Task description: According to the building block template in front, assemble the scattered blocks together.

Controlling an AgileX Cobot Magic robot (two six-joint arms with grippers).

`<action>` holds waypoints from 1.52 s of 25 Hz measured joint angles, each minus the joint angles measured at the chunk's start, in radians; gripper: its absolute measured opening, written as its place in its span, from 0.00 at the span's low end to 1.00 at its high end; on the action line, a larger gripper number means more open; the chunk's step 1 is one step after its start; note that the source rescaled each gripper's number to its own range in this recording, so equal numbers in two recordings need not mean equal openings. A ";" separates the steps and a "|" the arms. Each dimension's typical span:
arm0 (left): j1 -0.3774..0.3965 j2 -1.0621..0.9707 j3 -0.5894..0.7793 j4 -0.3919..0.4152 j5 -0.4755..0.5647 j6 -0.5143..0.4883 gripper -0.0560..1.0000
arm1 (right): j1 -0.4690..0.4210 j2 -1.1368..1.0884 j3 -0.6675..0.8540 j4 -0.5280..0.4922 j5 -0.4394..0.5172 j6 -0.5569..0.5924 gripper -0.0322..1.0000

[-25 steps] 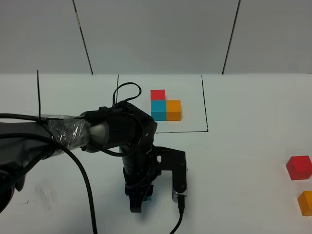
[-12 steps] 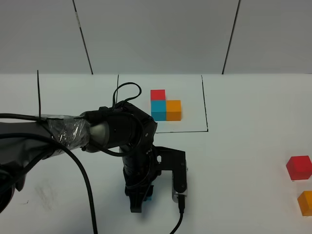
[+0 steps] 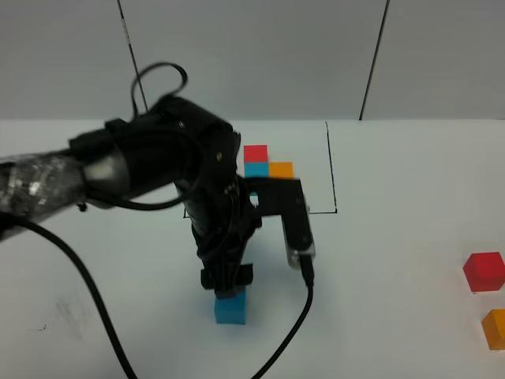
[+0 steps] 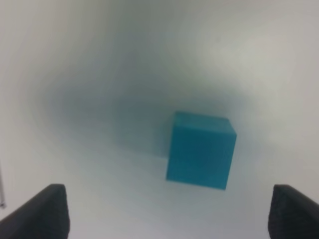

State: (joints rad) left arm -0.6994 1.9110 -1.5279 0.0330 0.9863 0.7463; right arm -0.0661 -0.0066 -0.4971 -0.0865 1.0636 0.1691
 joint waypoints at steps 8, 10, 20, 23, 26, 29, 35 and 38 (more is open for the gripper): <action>0.096 -0.329 -0.154 0.291 0.185 -0.546 0.94 | 0.000 0.000 0.000 0.000 0.000 0.000 0.78; 0.165 -0.405 -0.154 0.415 0.209 -0.698 0.91 | 0.000 0.000 0.000 0.000 0.000 0.000 0.78; 0.560 -0.806 -0.116 0.519 0.211 -0.808 0.86 | 0.000 0.000 0.000 0.000 0.000 0.000 0.78; 0.577 -0.951 -0.074 0.387 0.211 -0.725 0.86 | 0.000 0.000 0.000 0.000 0.000 0.000 0.78; 0.578 -1.123 -0.018 0.205 0.211 -0.671 0.86 | 0.000 0.000 0.000 0.000 0.000 0.000 0.78; 0.578 -1.304 0.063 0.025 0.196 -0.595 0.86 | 0.000 0.000 0.000 0.000 0.000 0.000 0.78; 0.578 -1.573 0.327 -0.164 0.126 -0.459 0.86 | 0.000 0.000 0.000 0.000 0.000 0.000 0.78; 0.578 -1.690 0.454 -0.151 0.105 -0.506 0.86 | 0.000 0.000 0.000 0.000 0.000 0.000 0.78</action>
State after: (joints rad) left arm -0.1216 0.2212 -1.0737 -0.1183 1.0915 0.2404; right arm -0.0661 -0.0066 -0.4971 -0.0865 1.0636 0.1691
